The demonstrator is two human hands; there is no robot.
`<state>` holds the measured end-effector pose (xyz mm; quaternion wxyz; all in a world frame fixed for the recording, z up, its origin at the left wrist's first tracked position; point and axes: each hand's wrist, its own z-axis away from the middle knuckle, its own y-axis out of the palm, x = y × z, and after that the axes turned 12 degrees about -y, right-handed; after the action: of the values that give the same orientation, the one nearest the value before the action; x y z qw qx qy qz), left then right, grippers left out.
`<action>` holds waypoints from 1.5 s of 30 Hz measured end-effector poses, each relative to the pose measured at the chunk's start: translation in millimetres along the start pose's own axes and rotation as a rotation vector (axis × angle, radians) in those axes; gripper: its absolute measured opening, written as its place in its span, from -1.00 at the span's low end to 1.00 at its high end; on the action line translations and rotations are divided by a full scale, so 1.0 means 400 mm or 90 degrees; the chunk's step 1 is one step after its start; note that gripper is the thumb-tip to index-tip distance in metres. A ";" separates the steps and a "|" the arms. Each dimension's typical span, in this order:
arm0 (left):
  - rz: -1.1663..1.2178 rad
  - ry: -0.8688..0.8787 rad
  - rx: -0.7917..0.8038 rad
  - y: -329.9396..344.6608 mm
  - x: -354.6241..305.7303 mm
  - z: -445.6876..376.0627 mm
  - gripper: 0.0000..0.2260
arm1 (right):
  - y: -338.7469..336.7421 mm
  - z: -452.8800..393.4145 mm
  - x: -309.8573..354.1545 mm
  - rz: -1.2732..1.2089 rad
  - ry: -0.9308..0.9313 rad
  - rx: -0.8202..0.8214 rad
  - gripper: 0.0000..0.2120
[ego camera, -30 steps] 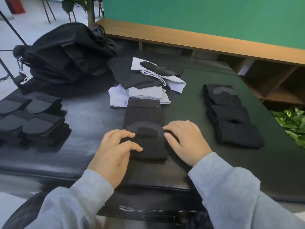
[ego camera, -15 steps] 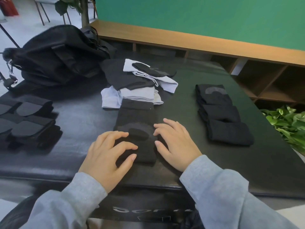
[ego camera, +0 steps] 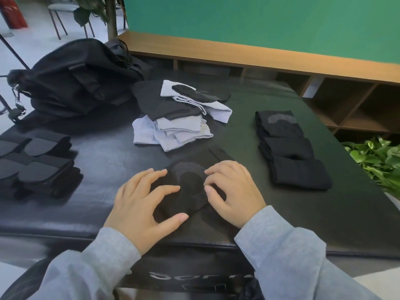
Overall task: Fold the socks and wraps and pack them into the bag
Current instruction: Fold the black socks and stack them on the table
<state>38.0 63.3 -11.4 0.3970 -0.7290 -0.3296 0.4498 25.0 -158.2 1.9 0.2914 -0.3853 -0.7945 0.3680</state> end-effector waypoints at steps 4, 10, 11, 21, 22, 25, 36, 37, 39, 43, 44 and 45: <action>0.026 0.052 0.008 0.003 0.011 0.000 -0.60 | 0.005 -0.007 -0.004 0.062 0.147 0.098 -0.47; 0.025 0.074 0.061 0.003 0.013 -0.004 -0.50 | 0.001 -0.010 -0.001 0.089 0.205 0.183 -0.57; 0.016 0.075 0.065 0.002 0.012 -0.004 -0.51 | -0.001 -0.010 0.000 0.098 0.210 0.173 -0.62; 0.131 -0.189 -0.072 0.021 0.004 -0.012 -0.76 | -0.011 0.030 0.024 0.110 0.166 0.034 -0.56; 0.119 -0.203 -0.064 0.022 0.004 -0.012 -0.75 | -0.015 0.040 0.030 0.077 0.140 0.041 -0.54; 0.090 -0.187 -0.046 0.019 0.001 -0.010 -0.73 | -0.029 0.058 0.047 -0.023 0.107 -0.024 -0.61; -0.053 -0.036 -0.029 -0.010 -0.007 0.002 -0.70 | -0.040 0.058 0.051 -0.037 0.290 0.050 -0.75; -0.066 -0.028 -0.011 -0.011 -0.007 0.005 -0.68 | -0.039 0.067 0.056 -0.051 0.306 0.032 -0.73; -0.096 -0.010 0.040 -0.019 -0.012 0.004 -0.62 | -0.041 0.091 0.070 -0.083 0.318 -0.017 -0.69; -0.127 -0.002 0.134 -0.024 -0.025 -0.006 -0.28 | -0.059 0.138 0.100 -0.219 0.243 -0.066 -0.75; -0.134 0.000 0.146 -0.020 -0.019 -0.007 -0.24 | -0.063 0.144 0.108 -0.258 0.231 -0.064 -0.77; -0.124 0.017 0.144 -0.021 -0.016 -0.007 -0.25 | -0.066 0.148 0.112 -0.286 0.226 -0.058 -0.78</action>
<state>37.2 61.0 -0.6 0.5230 -0.6501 -0.3407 0.4334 -53.4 -153.7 -1.9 0.4824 -0.2711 -0.8122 0.1848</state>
